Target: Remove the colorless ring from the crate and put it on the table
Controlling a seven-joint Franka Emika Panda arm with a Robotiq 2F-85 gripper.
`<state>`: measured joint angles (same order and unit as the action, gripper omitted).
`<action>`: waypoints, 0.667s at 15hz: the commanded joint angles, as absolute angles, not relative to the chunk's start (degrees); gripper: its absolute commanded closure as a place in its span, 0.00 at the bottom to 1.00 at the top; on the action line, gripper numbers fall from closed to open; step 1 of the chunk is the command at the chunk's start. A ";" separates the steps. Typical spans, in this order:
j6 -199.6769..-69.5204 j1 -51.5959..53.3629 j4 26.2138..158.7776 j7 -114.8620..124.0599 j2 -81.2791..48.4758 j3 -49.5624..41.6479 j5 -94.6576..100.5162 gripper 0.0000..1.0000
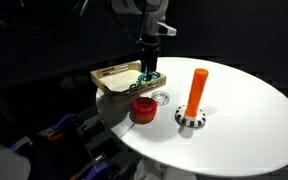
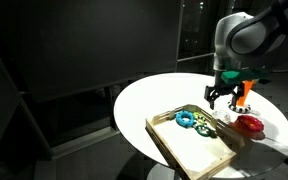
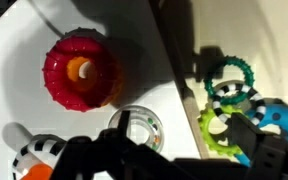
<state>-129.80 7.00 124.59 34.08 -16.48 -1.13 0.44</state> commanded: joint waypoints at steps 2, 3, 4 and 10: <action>-121.85 6.18 124.83 22.87 -11.18 2.18 -5.57 0.00; -120.36 6.41 124.92 21.82 -10.15 2.54 -5.84 0.00; -119.16 6.61 124.99 21.07 -9.14 2.89 -5.93 0.00; -118.65 8.33 127.03 22.96 -1.62 4.83 -2.37 0.00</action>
<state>-118.96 7.87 124.73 22.19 -6.58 4.01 -4.30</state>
